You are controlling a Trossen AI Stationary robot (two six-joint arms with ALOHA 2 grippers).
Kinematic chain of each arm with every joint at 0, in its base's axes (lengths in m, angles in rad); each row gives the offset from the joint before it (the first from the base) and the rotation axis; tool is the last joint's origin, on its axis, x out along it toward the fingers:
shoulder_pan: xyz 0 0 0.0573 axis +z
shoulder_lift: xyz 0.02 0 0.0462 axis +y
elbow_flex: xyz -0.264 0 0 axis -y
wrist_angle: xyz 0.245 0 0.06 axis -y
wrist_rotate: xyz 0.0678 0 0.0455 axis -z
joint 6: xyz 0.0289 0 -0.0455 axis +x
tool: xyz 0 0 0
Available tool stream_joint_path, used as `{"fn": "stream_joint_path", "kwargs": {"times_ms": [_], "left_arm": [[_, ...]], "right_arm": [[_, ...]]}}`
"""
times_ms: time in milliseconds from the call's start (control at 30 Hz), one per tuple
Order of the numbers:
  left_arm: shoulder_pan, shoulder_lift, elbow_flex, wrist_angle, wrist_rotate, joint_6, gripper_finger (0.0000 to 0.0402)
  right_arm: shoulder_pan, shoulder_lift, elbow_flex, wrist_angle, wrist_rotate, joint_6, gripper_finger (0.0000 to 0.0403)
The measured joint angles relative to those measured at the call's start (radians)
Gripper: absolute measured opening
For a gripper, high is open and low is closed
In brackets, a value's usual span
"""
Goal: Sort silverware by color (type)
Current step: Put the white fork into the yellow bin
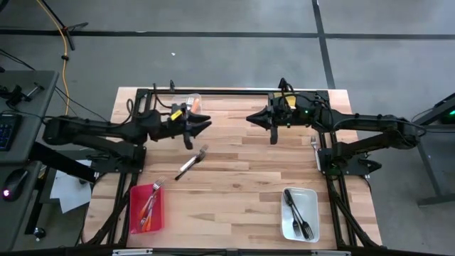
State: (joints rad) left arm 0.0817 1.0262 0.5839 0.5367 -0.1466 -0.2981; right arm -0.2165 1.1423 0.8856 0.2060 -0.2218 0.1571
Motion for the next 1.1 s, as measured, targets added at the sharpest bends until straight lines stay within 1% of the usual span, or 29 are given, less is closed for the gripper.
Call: {"fn": "stream_joint_path", "kwargs": {"times_ms": [100,267,300,1100], "left_arm": [[0.004,-0.019,-0.016,0.005,0.035,-0.005,0.0077],[0.004,-0.021,-0.015,-0.001,0.05,0.01,0.0013],[0.004,-0.021,-0.015,-0.002,0.05,0.011,0.0007],[0.003,-0.02,-0.015,0.005,0.009,0.014,0.0]], "right_arm": [[0.0,0.003,0.0,0.0,0.0,0.0,0.0],[0.0,0.01,0.0,0.001,0.0,0.0,0.0],[0.0,0.01,0.0,0.001,0.0,0.0,0.0],[0.0,0.01,0.0,0.0,-0.002,0.021,0.0]]}}
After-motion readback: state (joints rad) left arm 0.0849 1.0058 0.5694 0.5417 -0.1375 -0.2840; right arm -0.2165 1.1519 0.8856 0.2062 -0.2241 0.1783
